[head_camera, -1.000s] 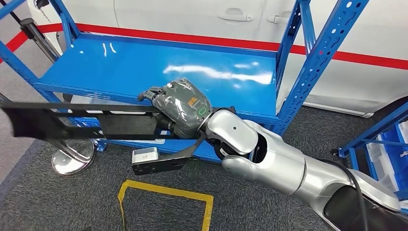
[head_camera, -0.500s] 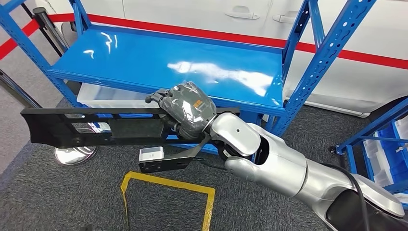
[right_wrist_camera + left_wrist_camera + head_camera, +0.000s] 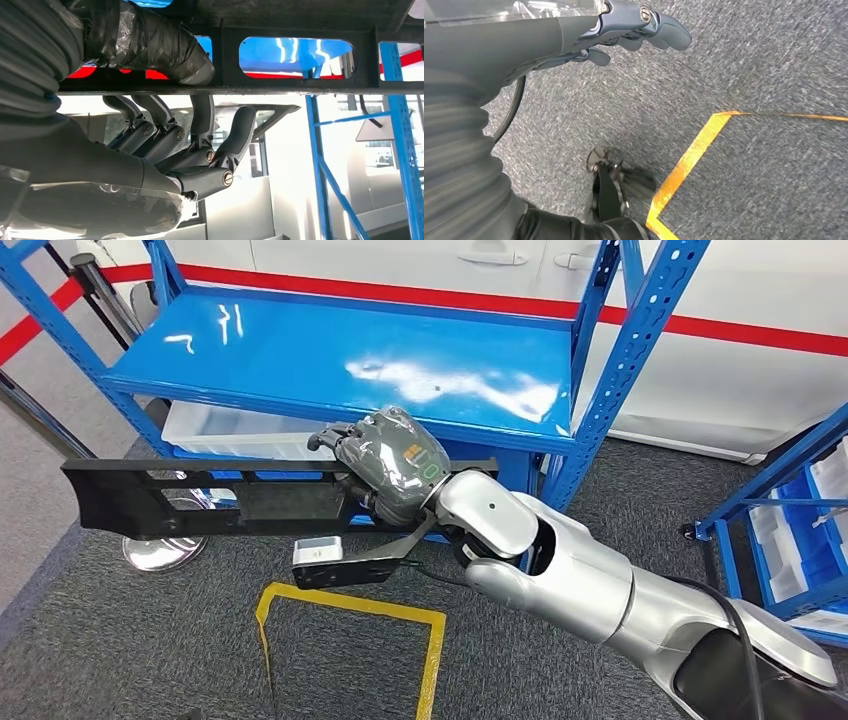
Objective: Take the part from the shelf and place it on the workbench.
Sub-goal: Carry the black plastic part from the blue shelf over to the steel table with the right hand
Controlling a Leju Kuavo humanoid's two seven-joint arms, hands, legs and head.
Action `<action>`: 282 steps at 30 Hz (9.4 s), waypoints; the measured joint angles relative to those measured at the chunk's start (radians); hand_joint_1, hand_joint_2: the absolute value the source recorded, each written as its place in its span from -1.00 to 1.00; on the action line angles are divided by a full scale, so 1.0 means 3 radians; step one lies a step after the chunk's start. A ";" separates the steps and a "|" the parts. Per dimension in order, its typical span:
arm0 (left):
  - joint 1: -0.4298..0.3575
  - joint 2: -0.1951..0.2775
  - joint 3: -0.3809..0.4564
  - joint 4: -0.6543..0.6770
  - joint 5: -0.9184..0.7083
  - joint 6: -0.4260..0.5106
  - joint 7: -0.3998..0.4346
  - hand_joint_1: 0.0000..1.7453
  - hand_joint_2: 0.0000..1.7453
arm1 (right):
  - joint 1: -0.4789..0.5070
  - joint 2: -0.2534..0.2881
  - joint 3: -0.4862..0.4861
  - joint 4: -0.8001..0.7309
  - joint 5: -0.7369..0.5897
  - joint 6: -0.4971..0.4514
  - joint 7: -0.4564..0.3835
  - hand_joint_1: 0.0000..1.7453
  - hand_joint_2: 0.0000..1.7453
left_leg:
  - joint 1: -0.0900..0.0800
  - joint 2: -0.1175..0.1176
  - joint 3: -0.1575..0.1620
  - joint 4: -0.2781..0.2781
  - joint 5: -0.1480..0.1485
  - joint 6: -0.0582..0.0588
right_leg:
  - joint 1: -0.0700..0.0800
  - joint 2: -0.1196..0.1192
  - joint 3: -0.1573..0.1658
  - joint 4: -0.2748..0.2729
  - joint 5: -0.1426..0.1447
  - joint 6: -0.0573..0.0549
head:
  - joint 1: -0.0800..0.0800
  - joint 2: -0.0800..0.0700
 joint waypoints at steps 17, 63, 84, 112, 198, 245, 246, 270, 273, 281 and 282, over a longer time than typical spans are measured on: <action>-0.0006 -0.0014 -0.0011 0.0000 -0.0024 0.0001 0.0013 -1.00 1.00 | -0.0014 -0.0005 -0.0002 0.0132 0.0049 -0.0064 -0.0013 1.00 1.00 | -0.0073 0.0003 -0.0060 -0.0400 0.0270 0.0226 | 0.0062 0.0025 0.0251 0.0149 -0.0257 0.0015 | 0.0036 -0.0001; -0.0005 -0.0008 -0.0019 0.0003 0.0069 0.0139 -0.0220 -1.00 1.00 | 0.0086 -0.0042 -0.0121 -0.0060 -0.0060 -0.0293 0.0271 1.00 1.00 | -0.0016 -0.0005 0.0029 -0.0266 0.0096 0.0042 | 0.0017 -0.0006 0.0027 0.0067 -0.0050 0.0045 | 0.0016 0.0000; 0.0000 -0.0011 -0.0022 0.0003 0.0056 0.0155 -0.0212 -1.00 1.00 | 0.0090 -0.0086 -0.0168 -0.0075 -0.0129 -0.0295 0.0299 1.00 1.00 | -0.0010 -0.0066 -0.0132 -0.0226 0.0130 0.0090 | -0.0008 0.0050 0.0122 0.0013 -0.0096 0.0041 | 0.0007 0.0000; -0.0001 -0.0020 -0.0056 0.0003 0.0030 0.0154 -0.0199 -1.00 1.00 | 0.0105 -0.0105 -0.0168 -0.0066 -0.0097 -0.0291 0.0299 1.00 1.00 | 0.0013 -0.0224 -0.0054 -0.0403 0.0254 0.0121 | -0.0003 0.0139 0.0125 0.0028 -0.0113 0.0101 | 0.0020 -0.0001; -0.0006 -0.0021 -0.0102 0.0004 0.0125 0.0202 -0.0195 -1.00 1.00 | 0.0224 -0.0196 -0.0198 -0.0184 0.0063 -0.0294 0.0360 1.00 1.00 | -0.0017 -0.0243 -0.0085 -0.0444 0.0320 0.0250 | -0.0025 0.0038 -0.0143 0.0643 -0.0335 0.0175 | 0.0014 -0.0001; 0.0003 0.0015 -0.0252 0.0004 -0.0057 -0.0160 -0.0614 -1.00 1.00 | 0.0311 -0.0296 -0.0242 -0.0287 0.0130 -0.0263 0.0405 1.00 1.00 | -0.0103 0.0000 -0.0302 0.0054 0.0159 0.0253 | 0.0020 0.0023 0.0060 0.0119 -0.0141 0.0045 | -0.0016 0.0000; 0.0001 0.0023 -0.0256 0.0004 -0.0061 -0.0168 -0.0623 -1.00 1.00 | 0.0313 -0.0300 -0.0245 -0.0292 0.0130 -0.0262 0.0405 1.00 1.00 | -0.0130 0.0012 -0.0198 -0.0147 0.0216 0.0296 | 0.0020 0.0017 0.0061 0.0115 -0.0140 0.0047 | -0.0017 0.0000; -0.0017 0.0053 -0.0352 0.0004 -0.0111 -0.0252 -0.0637 -1.00 1.00 | 0.0361 -0.0387 -0.0293 -0.0388 0.0189 -0.0205 0.0440 1.00 1.00 | -0.0020 -0.0015 -0.0363 0.0320 -0.0131 0.0102 | -0.0083 0.0036 0.0061 0.0133 -0.0151 0.0101 | -0.0006 -0.0001; -0.0007 0.0052 -0.0353 0.0004 -0.0112 -0.0253 -0.0637 -1.00 1.00 | 0.0370 -0.0387 -0.0294 -0.0390 0.0189 -0.0203 0.0440 1.00 1.00 | -0.0021 -0.0015 -0.0583 0.0581 -0.0095 0.0115 | -0.0072 0.0035 0.0088 0.0133 -0.0177 0.0087 | -0.0005 -0.0001; -0.0007 0.0057 -0.0356 0.0004 -0.0115 -0.0254 -0.0636 -1.00 1.00 | 0.0374 -0.0390 -0.0296 -0.0408 0.0190 -0.0201 0.0440 1.00 1.00 | -0.0091 -0.0009 -0.0156 -0.0392 0.0305 0.0247 | -0.0071 0.0030 0.0187 0.0046 -0.0234 0.0183 | -0.0001 -0.0001; -0.0002 0.0056 -0.0357 0.0004 -0.0117 -0.0254 -0.0635 -1.00 1.00 | 0.0374 -0.0392 -0.0297 -0.0412 0.0191 -0.0199 0.0441 1.00 1.00 | -0.0084 -0.0009 -0.0121 -0.0432 0.0306 0.0258 | -0.0065 0.0026 0.0179 0.0077 -0.0260 0.0192 | 0.0002 -0.0001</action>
